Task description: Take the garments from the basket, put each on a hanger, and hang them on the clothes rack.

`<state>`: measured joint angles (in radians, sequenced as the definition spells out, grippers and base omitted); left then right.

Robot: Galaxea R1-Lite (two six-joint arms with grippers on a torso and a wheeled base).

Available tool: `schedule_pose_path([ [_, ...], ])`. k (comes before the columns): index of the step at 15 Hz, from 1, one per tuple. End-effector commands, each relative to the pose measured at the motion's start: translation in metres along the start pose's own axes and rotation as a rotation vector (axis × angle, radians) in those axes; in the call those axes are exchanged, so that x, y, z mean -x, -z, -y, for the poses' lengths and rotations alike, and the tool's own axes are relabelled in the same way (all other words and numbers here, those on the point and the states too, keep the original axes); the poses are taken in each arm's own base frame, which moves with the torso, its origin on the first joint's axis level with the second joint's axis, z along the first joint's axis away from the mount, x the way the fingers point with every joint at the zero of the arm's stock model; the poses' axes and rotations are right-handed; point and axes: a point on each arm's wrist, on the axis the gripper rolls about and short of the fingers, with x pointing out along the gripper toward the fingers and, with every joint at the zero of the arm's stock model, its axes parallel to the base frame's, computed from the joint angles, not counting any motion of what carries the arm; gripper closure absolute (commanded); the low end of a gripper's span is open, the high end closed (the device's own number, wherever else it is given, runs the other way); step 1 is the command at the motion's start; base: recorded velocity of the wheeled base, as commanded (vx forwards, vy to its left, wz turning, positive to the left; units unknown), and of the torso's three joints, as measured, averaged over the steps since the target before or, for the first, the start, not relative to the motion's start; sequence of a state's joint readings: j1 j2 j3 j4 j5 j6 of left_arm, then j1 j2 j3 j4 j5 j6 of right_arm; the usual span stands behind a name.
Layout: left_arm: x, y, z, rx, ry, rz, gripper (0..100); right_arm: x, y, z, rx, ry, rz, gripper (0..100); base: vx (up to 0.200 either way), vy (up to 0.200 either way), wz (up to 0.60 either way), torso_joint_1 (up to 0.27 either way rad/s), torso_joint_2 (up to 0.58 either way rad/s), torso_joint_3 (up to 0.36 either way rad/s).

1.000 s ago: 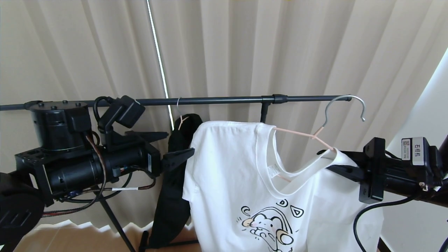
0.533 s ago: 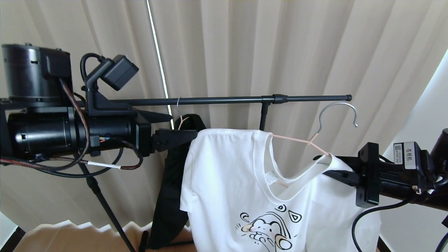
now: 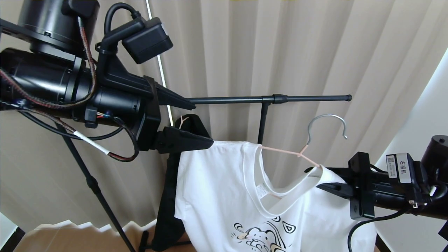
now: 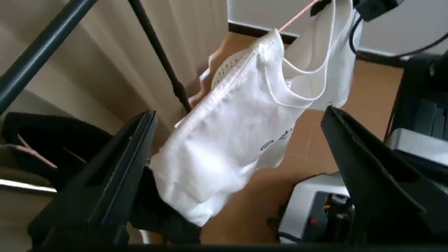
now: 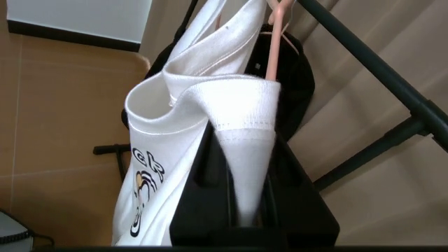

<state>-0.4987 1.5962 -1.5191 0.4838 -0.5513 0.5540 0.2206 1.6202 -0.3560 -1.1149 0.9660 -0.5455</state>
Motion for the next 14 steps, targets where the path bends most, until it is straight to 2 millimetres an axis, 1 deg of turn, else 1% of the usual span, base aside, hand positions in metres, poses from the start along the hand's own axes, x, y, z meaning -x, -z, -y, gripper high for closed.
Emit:
schedule_pose_path([
  [1, -0.025, 0.007, -0.008, -0.091, 0.074, -0.019, 0, -0.005, 0.0, -0.006, -0.006, -0.031, 0.006, 100, 0.0, 0.0, 0.0, 0.0, 0.0, 0.0],
  [3, -0.039, 0.01, -0.009, -0.153, 0.111, -0.024, 0, -0.008, 0.0, -0.01, -0.011, -0.05, 0.009, 100, 0.0, 0.0, 0.0, 0.0, 0.0, 0.0],
  [5, -0.055, 0.017, -0.012, -0.22, 0.144, -0.044, 0, -0.009, -0.002, -0.014, -0.009, -0.064, 0.015, 100, 0.0, 0.0, 0.0, 0.0, 0.0, 0.0],
  [8, -0.064, 0.018, -0.008, -0.25, 0.182, -0.045, 0, -0.011, -0.002, -0.017, -0.013, -0.077, 0.017, 100, 0.0, 0.0, 0.0, 0.0, 0.0, 0.0],
  [11, -0.067, 0.014, -0.002, -0.229, 0.251, -0.075, 0, -0.014, -0.004, -0.02, 0.001, -0.097, 0.026, 100, 0.0, 0.0, 0.0, 0.0, 0.0, 0.0],
  [14, -0.071, 0.018, -0.001, -0.222, 0.307, -0.07, 0, -0.012, -0.005, -0.022, 0.004, -0.098, 0.027, 100, 0.0, 0.0, 0.0, 0.0, 0.0, 0.0],
])
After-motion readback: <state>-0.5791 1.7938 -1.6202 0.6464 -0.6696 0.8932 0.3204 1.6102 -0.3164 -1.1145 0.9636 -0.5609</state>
